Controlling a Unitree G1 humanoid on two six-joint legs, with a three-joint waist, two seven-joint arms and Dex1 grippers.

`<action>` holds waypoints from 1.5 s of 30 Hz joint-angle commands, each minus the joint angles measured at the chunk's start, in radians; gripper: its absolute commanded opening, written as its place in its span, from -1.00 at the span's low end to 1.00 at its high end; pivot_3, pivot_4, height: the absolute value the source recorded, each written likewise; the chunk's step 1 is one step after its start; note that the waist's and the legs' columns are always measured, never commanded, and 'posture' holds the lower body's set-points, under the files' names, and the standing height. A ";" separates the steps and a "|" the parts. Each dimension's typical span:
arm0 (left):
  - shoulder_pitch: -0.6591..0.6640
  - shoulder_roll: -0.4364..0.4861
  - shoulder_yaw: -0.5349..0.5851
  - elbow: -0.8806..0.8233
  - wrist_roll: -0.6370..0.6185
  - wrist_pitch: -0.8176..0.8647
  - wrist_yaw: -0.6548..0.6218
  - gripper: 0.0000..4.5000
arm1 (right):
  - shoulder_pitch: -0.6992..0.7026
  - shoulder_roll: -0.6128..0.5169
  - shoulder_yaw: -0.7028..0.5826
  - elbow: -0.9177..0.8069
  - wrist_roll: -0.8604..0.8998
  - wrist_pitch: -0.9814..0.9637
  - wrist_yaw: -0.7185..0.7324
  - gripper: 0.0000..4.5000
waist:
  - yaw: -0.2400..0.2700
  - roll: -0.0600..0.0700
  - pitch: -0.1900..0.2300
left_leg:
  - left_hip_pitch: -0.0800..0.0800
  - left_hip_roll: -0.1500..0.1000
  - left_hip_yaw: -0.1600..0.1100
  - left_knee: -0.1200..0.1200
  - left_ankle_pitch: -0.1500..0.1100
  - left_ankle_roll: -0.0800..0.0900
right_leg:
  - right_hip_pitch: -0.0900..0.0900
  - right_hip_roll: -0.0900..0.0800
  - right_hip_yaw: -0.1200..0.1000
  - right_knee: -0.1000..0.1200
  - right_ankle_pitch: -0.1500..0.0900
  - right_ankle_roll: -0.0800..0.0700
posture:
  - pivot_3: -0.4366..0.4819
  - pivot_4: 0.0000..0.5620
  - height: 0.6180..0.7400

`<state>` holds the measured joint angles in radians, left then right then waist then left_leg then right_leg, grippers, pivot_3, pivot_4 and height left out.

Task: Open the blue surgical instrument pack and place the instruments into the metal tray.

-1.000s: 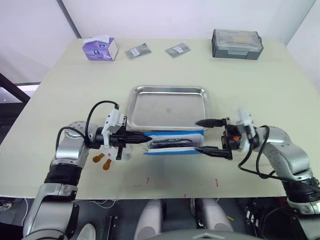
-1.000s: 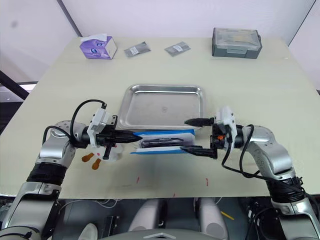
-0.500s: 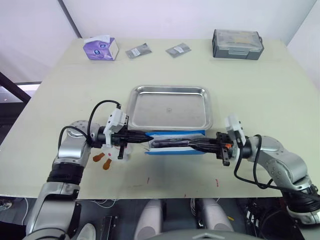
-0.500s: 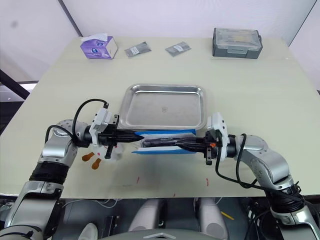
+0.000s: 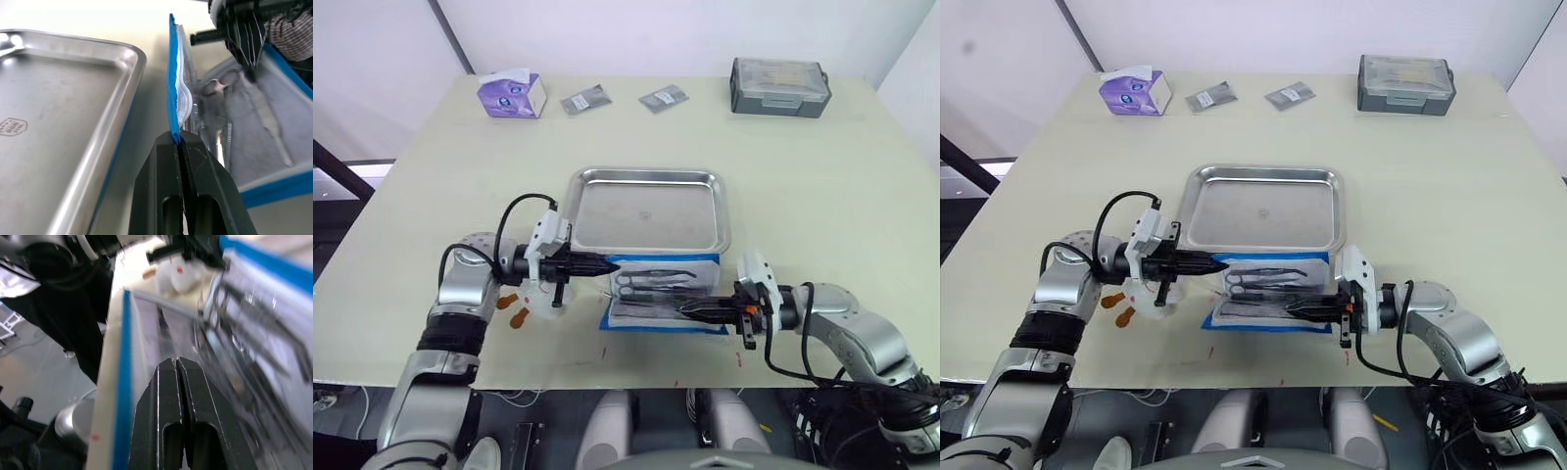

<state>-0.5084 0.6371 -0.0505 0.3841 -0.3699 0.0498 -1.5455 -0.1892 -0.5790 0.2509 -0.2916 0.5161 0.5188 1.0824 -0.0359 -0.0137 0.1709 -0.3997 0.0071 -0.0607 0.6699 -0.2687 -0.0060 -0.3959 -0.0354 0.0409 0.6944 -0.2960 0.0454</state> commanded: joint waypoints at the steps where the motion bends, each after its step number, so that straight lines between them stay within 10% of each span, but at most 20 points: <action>1: -0.009 -0.006 -0.024 0.009 0.036 -0.018 0.009 -1.00 | 0.024 -0.010 0.012 0.003 -0.028 -0.045 0.022 -0.98 | -0.001 0.000 0.000 | 0.000 0.000 0.000 0.000 0.000 0.000 | 0.000 0.000 0.000 0.000 0.000 0.000 | -0.05 -0.47 0.91; 45: -0.081 -0.059 -0.097 0.179 0.234 0.028 0.242 -1.00 | 0.120 -0.032 0.010 0.037 -0.112 -0.206 0.064 -0.98 | 0.000 -0.001 -0.002 | 0.001 0.000 -0.001 0.001 0.000 0.000 | 0.001 0.000 0.000 0.001 0.000 0.000 | -0.05 -0.47 0.91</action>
<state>-0.5971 0.5701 -0.1358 0.5245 -0.1791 0.0587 -1.3516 -0.0734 -0.6035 0.2751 -0.2388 0.3977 0.3234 1.1383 -0.0363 -0.0144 0.1688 -0.3983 0.0069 -0.0612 0.6708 -0.2686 -0.0060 -0.3944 -0.0352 0.0409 0.6952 -0.2960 0.0455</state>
